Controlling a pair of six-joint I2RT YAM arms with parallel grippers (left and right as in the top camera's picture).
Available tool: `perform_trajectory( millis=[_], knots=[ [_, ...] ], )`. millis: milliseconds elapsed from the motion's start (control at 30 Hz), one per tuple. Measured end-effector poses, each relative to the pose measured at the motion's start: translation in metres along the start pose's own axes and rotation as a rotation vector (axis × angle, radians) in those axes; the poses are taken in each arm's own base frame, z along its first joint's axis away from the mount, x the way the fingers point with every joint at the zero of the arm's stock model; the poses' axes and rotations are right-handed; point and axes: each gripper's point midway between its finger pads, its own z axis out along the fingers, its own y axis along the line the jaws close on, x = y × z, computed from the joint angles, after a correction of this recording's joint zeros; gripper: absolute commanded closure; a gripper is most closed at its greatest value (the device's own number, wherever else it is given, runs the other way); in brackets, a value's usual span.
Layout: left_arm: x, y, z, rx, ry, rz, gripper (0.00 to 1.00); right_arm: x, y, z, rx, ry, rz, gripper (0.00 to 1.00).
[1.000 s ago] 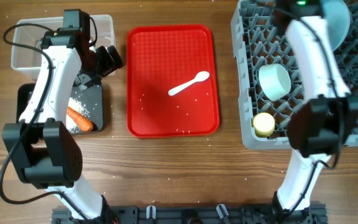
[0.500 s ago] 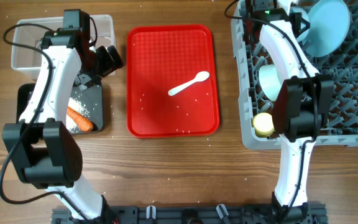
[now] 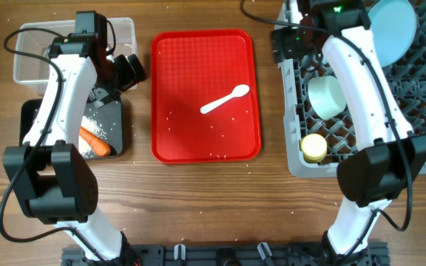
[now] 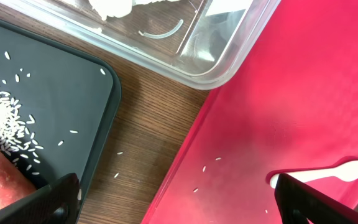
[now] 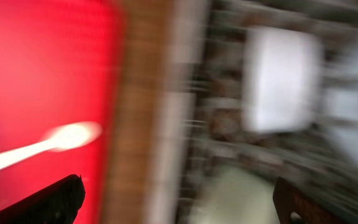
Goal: Sort waste into correct bins and load items into the dishwasher rack
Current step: 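Reach the right gripper to the white spoon and grasp it, then carry the white spoon to the rack and drop it in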
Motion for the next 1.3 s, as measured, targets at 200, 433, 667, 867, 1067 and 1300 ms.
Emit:
perform_trajectory(
  millis=[200, 433, 667, 867, 1067, 1300],
  knots=[
    [0.000, 0.000, 0.000, 0.000, 0.000, 0.000, 0.00, 0.071, 0.117, 0.067, -0.252, 0.273, 0.052, 0.03],
    [0.000, 0.000, 0.000, -0.001, 0.001, 0.000, 0.00, 0.097, 0.128, 0.132, -0.182, 0.245, 0.353, 0.39],
    [0.000, 0.000, 0.000, 0.000, 0.000, 0.000, 0.00, 0.076, 0.136, 0.166, -0.225, 0.127, 0.467, 0.42],
    [0.000, 0.000, 0.000, 0.000, 0.000, 0.000, 0.00, 0.041, 0.122, 0.189, -0.195, -0.007, 0.508, 0.80],
    [0.000, 0.000, 0.000, 0.000, 0.000, 0.000, 0.00, 0.031, 0.117, 0.196, -0.182, -0.068, 0.383, 0.77],
    [0.000, 0.000, 0.000, 0.000, 0.000, 0.000, 0.00, 0.043, 0.135, 0.192, -0.171, -0.035, 0.146, 0.96]
  ],
)
